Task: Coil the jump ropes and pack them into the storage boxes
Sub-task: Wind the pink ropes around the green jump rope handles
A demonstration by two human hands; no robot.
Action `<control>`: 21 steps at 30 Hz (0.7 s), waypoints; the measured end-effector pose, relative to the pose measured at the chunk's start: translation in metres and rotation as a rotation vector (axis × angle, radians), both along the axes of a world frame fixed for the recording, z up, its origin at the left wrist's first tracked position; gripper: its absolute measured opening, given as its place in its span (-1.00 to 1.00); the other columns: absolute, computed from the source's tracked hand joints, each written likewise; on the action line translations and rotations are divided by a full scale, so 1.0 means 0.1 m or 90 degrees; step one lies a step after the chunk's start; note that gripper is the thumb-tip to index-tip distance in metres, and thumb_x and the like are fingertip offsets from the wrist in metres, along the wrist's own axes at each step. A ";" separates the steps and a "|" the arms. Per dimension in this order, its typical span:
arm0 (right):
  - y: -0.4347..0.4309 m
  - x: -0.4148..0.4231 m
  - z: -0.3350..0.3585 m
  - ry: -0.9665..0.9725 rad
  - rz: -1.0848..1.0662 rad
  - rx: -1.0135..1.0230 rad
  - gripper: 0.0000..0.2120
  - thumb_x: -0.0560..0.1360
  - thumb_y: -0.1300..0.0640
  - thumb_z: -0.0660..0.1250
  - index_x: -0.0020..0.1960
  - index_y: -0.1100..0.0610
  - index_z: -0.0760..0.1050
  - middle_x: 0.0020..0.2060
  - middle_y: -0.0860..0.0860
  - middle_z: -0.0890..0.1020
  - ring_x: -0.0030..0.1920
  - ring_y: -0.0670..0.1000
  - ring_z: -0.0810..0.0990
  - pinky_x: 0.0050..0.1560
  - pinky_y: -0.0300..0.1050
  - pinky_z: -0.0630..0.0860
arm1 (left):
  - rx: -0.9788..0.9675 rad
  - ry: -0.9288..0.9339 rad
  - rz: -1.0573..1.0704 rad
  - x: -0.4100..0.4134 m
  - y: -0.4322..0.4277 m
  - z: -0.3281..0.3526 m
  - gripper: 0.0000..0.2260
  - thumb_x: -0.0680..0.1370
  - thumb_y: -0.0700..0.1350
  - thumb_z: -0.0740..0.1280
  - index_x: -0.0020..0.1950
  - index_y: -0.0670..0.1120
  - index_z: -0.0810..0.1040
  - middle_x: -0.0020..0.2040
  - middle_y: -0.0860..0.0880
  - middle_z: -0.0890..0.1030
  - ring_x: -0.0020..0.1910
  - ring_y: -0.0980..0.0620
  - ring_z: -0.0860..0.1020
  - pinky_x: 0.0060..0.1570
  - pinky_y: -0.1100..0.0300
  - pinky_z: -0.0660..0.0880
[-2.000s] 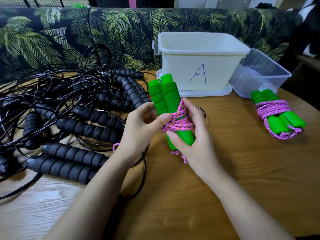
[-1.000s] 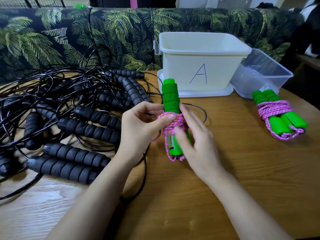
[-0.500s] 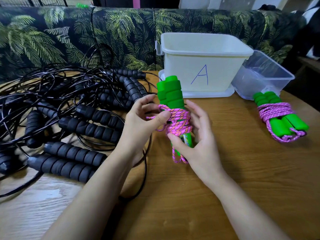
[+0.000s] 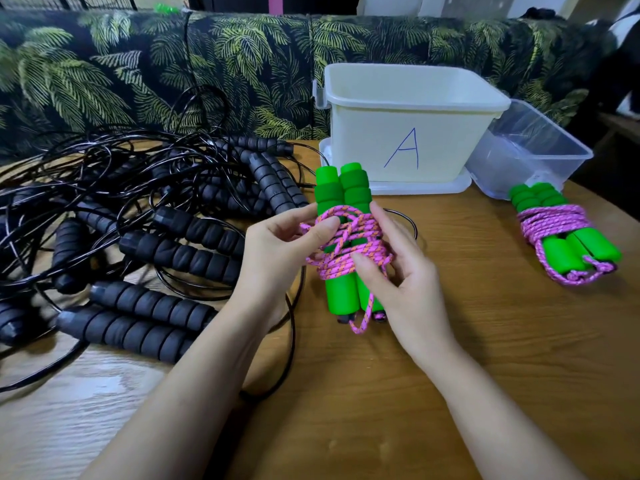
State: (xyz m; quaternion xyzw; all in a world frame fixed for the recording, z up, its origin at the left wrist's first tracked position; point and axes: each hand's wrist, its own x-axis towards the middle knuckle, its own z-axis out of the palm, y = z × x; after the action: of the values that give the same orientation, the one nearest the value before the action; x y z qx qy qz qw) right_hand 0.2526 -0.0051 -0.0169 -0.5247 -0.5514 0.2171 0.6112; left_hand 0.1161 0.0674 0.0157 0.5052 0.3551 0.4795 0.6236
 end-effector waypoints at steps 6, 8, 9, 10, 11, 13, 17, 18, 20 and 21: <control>-0.01 0.02 0.00 -0.240 -0.163 0.051 -0.57 0.57 -0.02 0.30 0.39 0.09 0.48 0.26 -0.02 0.51 0.26 0.02 0.48 0.27 -0.06 0.45 | 0.013 0.013 0.022 0.01 -0.01 0.00 -0.83 0.43 -0.25 0.48 0.01 -0.09 0.68 -0.21 -0.01 0.72 -0.28 0.16 0.63 -0.32 0.34 0.51; -0.02 0.02 0.02 -0.337 -0.210 0.100 -0.68 0.58 0.04 0.29 0.30 0.09 0.58 0.14 0.01 0.57 0.12 0.07 0.51 0.13 -0.07 0.48 | 0.026 0.038 0.013 0.03 -0.03 -0.02 -0.81 0.41 -0.22 0.50 0.02 -0.10 0.69 -0.21 -0.03 0.71 -0.30 0.17 0.61 -0.32 0.36 0.49; -0.02 0.02 0.03 -0.370 -0.214 0.116 -0.71 0.58 0.07 0.29 0.24 0.11 0.62 0.08 0.02 0.60 0.05 0.07 0.52 0.06 -0.09 0.49 | 0.038 0.064 0.007 0.03 -0.04 -0.04 -0.79 0.41 -0.18 0.51 0.03 -0.10 0.69 -0.21 -0.04 0.70 -0.31 0.19 0.59 -0.33 0.38 0.47; -0.02 0.04 0.04 -0.388 -0.213 0.125 -0.73 0.57 0.09 0.30 0.19 0.13 0.65 0.02 0.02 0.62 0.00 0.07 0.54 -0.01 -0.11 0.49 | 0.049 0.089 0.001 0.04 -0.06 -0.05 -0.78 0.41 -0.13 0.51 0.04 -0.10 0.70 -0.21 -0.03 0.70 -0.29 0.20 0.58 -0.32 0.39 0.46; -0.02 0.06 0.04 -0.393 -0.212 0.126 -0.75 0.54 0.10 0.32 0.13 0.15 0.68 -0.05 0.02 0.64 -0.05 0.07 0.56 -0.05 -0.11 0.49 | 0.052 0.109 -0.008 0.04 -0.07 -0.05 -0.78 0.42 -0.07 0.49 0.03 -0.09 0.70 -0.20 0.00 0.70 -0.27 0.22 0.59 -0.30 0.40 0.46; -0.04 0.13 0.04 -0.369 -0.191 0.117 -0.78 0.49 0.12 0.37 0.02 0.21 0.70 -0.14 0.03 0.64 -0.13 0.09 0.61 -0.10 -0.10 0.51 | 0.044 0.138 -0.048 0.05 -0.09 -0.04 -0.70 0.41 0.08 0.44 0.04 -0.07 0.69 -0.12 0.03 0.72 -0.16 0.22 0.62 -0.19 0.38 0.49; -0.22 0.25 0.07 -0.400 -0.138 0.066 -0.74 0.48 0.04 0.34 -0.01 0.19 0.70 -0.18 0.01 0.63 -0.15 0.04 0.63 -0.22 0.06 0.59 | 0.044 0.222 -0.169 0.05 -0.22 -0.04 -0.31 0.28 0.11 0.63 0.34 -0.03 0.48 0.04 0.09 0.65 -0.06 0.31 0.60 -0.04 0.41 0.49; -0.28 0.27 0.08 -0.396 -0.133 0.028 -0.77 0.47 0.05 0.39 0.00 0.15 0.71 -0.19 -0.03 0.63 -0.16 -0.02 0.60 -0.22 0.05 0.58 | 0.043 0.249 -0.209 0.04 -0.27 -0.05 -0.22 0.24 0.02 0.65 0.38 -0.03 0.40 0.07 0.12 0.62 -0.07 0.36 0.60 -0.06 0.44 0.48; -0.38 0.31 0.08 -0.351 -0.121 -0.063 -0.80 0.42 0.08 0.50 0.03 0.06 0.71 -0.21 -0.14 0.58 -0.19 -0.17 0.50 -0.19 0.02 0.53 | 0.063 0.320 -0.279 -0.01 -0.37 -0.07 -0.15 0.23 -0.12 0.64 0.42 -0.01 0.30 0.10 0.14 0.59 -0.02 0.36 0.60 -0.04 0.43 0.49; -0.42 0.30 0.08 -0.345 -0.120 -0.097 -0.79 0.39 0.08 0.54 0.03 0.02 0.70 -0.22 -0.19 0.55 -0.19 -0.19 0.44 -0.17 -0.01 0.50 | 0.081 0.358 -0.301 -0.03 -0.42 -0.09 -0.13 0.24 -0.15 0.65 0.43 0.00 0.27 0.12 0.14 0.59 0.01 0.34 0.60 0.01 0.40 0.50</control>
State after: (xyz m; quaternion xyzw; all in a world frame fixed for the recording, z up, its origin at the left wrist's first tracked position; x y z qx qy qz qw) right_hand 0.2831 -0.0474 -0.0090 -0.6567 -0.6256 0.0521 0.4179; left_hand 0.1129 0.0252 0.0062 0.7231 0.3551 0.1858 0.5626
